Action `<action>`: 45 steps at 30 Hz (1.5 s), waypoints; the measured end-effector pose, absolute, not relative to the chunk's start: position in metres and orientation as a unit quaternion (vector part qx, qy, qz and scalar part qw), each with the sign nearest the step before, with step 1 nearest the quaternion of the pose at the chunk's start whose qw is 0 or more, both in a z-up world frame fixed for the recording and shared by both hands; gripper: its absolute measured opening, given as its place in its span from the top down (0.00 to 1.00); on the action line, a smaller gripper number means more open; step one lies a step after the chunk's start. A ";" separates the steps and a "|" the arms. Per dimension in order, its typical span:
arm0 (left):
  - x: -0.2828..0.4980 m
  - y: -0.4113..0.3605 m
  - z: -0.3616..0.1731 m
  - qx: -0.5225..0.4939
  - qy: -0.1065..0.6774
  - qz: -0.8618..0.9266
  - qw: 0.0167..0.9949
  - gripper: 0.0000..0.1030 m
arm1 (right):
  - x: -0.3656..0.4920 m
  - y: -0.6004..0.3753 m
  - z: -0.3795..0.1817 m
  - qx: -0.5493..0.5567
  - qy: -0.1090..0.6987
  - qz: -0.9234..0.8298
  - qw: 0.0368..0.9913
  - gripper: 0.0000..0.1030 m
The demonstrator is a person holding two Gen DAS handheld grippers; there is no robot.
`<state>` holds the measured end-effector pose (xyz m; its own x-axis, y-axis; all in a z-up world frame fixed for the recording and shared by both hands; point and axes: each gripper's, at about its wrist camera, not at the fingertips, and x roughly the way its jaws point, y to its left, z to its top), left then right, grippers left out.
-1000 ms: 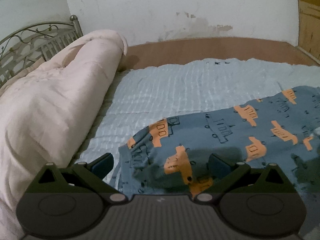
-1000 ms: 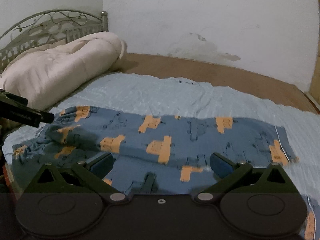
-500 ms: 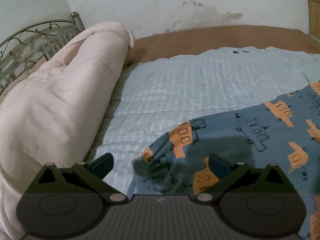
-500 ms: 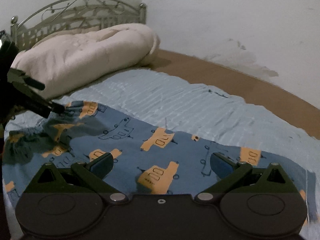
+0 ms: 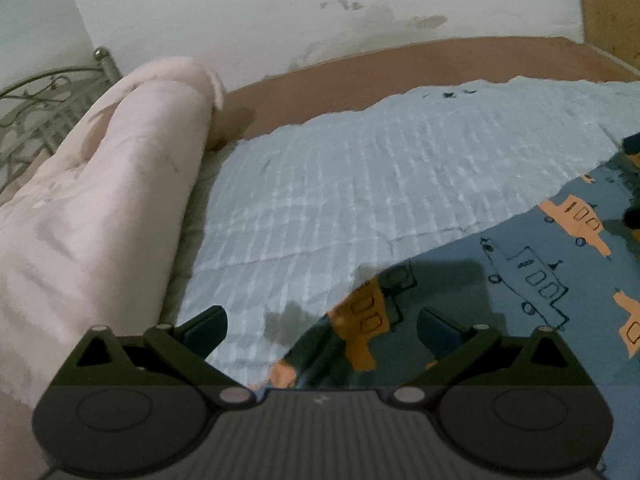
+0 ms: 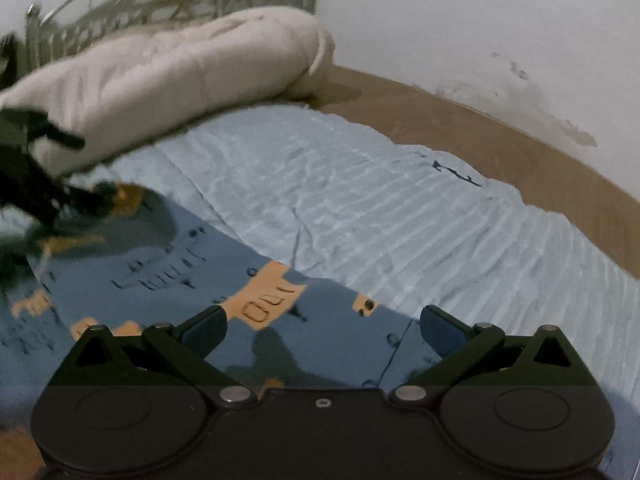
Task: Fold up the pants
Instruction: 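Move both grippers down to the waistband of the blue pants, then close both grippers on the waistband corners of the pants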
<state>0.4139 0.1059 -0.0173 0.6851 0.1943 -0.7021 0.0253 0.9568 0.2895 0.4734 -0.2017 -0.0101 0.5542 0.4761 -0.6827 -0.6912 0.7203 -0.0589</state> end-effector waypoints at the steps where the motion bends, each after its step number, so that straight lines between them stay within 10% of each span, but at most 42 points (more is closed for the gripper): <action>1: 0.416 0.108 -0.018 0.138 0.391 0.036 0.909 0.01 | 0.477 -0.200 -0.012 -0.172 0.330 0.342 0.863 0.01; 13: 0.450 0.137 -0.042 0.156 0.419 -0.024 0.894 0.01 | 0.509 -0.174 -0.025 -0.208 0.361 0.396 0.818 0.19; 40: 0.465 0.149 -0.057 0.130 0.449 -0.053 0.883 0.01 | 0.527 -0.164 -0.041 -0.220 0.378 0.400 0.806 0.19; 45: 0.466 0.154 -0.054 0.104 0.460 -0.075 0.878 0.18 | 0.534 -0.167 -0.044 -0.202 0.390 0.410 0.799 0.20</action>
